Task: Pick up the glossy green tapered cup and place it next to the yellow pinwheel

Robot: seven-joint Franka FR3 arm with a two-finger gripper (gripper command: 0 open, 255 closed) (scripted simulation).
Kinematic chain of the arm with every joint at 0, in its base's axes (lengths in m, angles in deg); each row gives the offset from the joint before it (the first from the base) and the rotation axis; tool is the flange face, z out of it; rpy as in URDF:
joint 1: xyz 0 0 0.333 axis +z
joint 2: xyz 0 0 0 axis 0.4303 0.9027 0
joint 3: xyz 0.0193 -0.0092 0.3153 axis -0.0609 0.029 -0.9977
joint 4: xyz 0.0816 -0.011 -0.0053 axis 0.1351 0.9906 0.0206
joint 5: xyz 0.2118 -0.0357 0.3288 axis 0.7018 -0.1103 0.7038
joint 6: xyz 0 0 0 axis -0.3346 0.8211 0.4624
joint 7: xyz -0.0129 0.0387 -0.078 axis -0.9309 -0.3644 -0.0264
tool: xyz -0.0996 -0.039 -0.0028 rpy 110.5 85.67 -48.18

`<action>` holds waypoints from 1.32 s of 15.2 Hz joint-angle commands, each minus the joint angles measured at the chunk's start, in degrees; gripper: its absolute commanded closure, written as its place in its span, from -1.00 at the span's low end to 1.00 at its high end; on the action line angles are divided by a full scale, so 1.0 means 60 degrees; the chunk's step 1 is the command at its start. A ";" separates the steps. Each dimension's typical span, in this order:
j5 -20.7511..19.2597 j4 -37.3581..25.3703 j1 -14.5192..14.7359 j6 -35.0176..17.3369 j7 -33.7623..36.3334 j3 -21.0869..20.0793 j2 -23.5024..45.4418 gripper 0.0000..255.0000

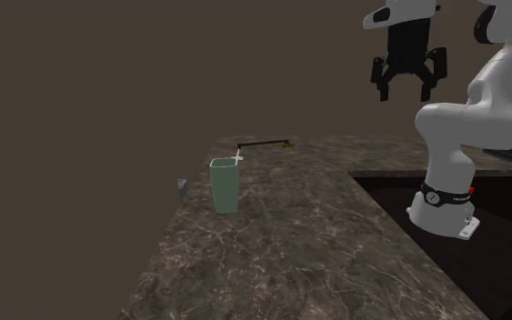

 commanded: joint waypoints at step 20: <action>-0.0426 -0.3303 -0.0173 -0.3430 -0.1964 0.1328 0.6617 -1.00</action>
